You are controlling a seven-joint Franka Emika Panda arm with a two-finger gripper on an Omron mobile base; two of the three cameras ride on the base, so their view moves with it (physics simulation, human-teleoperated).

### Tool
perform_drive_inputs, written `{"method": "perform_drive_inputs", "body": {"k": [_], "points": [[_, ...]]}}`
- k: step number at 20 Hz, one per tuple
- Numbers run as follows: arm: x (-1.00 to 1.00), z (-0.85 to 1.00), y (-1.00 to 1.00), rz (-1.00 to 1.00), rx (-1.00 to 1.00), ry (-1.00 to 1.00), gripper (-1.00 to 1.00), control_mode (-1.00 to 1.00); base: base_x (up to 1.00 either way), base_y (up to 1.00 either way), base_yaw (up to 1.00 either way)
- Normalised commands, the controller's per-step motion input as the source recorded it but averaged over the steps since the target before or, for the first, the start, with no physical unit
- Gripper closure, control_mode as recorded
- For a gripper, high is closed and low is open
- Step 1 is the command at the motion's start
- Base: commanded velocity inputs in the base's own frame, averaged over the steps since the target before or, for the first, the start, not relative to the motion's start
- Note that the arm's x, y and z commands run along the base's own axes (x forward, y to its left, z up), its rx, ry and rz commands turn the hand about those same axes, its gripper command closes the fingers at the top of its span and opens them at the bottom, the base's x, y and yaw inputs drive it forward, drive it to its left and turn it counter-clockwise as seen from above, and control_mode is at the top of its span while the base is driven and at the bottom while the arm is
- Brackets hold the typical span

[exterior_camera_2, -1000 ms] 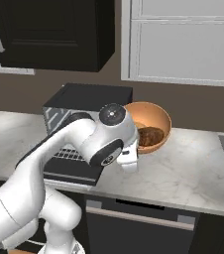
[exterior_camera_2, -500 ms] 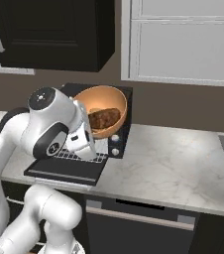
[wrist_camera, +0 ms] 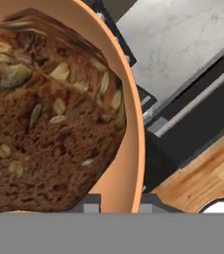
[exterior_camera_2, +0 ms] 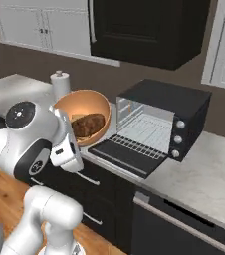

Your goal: Pick up the heated bread from the toaster oven and place it in the bowl. Then move the bread bowl to the dining counter.

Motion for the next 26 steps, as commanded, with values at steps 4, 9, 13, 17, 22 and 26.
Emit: {"method": "perform_drive_inputs", "body": {"k": [4,9,13,17,22,26], "points": [[0.00,0.00,0.00,0.00,0.00,0.00,1.00,1.00,-0.08,0.00,1.00],[0.00,0.00,0.00,0.00,0.00,0.00,1.00,1.00,-0.01,0.00,1.00],[0.00,0.00,0.00,0.00,0.00,0.00,1.00,1.00,0.00,0.00,1.00],[0.00,0.00,0.00,0.00,0.00,0.00,1.00,1.00,0.00,0.00,1.00],[0.00,0.00,0.00,0.00,0.00,0.00,1.00,1.00,0.04,0.01,0.99],[0.00,0.00,0.00,0.00,0.00,0.00,1.00,1.00,0.88,-0.04,0.62]]}}
